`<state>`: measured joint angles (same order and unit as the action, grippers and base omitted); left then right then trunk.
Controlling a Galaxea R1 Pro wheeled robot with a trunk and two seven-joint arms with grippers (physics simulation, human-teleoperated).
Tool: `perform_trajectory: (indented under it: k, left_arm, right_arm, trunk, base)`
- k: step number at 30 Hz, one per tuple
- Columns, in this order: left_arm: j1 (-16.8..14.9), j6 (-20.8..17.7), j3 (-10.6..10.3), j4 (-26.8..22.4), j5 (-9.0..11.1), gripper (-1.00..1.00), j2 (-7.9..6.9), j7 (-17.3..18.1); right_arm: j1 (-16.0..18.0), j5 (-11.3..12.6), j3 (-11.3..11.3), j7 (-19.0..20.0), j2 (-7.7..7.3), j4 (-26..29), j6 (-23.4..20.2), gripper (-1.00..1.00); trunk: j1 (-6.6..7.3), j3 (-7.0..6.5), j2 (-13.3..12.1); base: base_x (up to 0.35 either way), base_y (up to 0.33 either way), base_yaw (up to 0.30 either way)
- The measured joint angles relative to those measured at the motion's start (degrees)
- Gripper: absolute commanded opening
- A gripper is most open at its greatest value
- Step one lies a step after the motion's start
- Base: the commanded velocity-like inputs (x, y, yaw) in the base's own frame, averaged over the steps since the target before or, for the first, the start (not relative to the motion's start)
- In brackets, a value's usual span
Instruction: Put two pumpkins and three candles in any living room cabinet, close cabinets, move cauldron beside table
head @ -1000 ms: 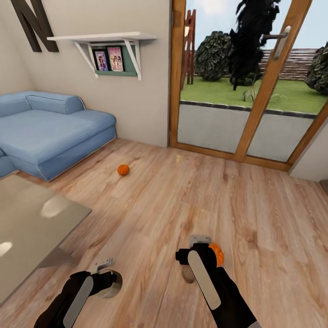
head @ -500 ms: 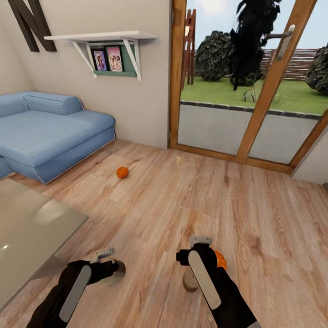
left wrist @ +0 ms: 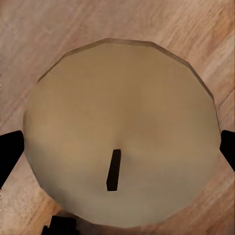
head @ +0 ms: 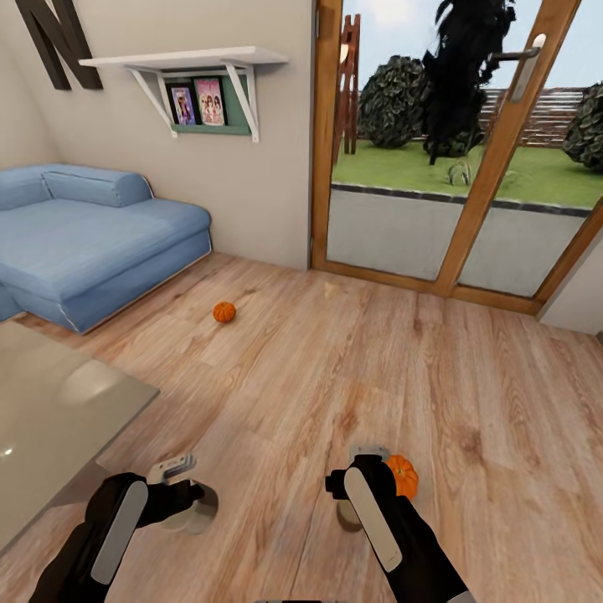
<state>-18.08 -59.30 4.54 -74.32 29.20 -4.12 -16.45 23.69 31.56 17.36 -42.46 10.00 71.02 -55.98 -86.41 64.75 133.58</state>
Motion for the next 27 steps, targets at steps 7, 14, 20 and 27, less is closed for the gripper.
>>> perform_trajectory:
  k: [7, 14, 20, 27]
  left_arm:
    - [0.0, -0.1, -0.1, 0.2, -0.2, -1.0, -0.14, 0.0]
    - [0.0, -0.3, -0.8, 0.2, -0.3, -1.0, -0.17, 0.0]
    - [0.0, -0.3, -0.9, 0.1, 0.0, -1.0, -0.24, 0.0]
    - [0.0, -0.5, -1.1, -1.8, 0.4, -1.0, -0.26, 0.2]
  right_arm:
    - [-0.1, 0.0, -0.1, 0.1, 0.0, -1.5, 0.8, 1.0]
    - [-0.1, -0.1, -0.1, -0.3, 0.0, -1.8, 0.8, 1.0]
    - [-0.1, -0.3, -1.8, -0.4, 0.0, -2.4, 1.0, 1.0]
    - [0.7, -0.6, -4.3, 0.0, -0.77, -8.7, 5.6, 1.0]
  trunk:
    - [-1.54, 1.26, 2.8]
    - [-3.08, 2.51, 5.6]
    - [-4.39, 3.59, 8.0]
    - [-5.36, 4.97, 9.7]
  base:
    - [0.0, 0.0, 0.0]
    - [0.0, 0.0, 0.0]
    - [0.0, 0.0, 0.0]
    - [0.0, 0.0, 0.0]
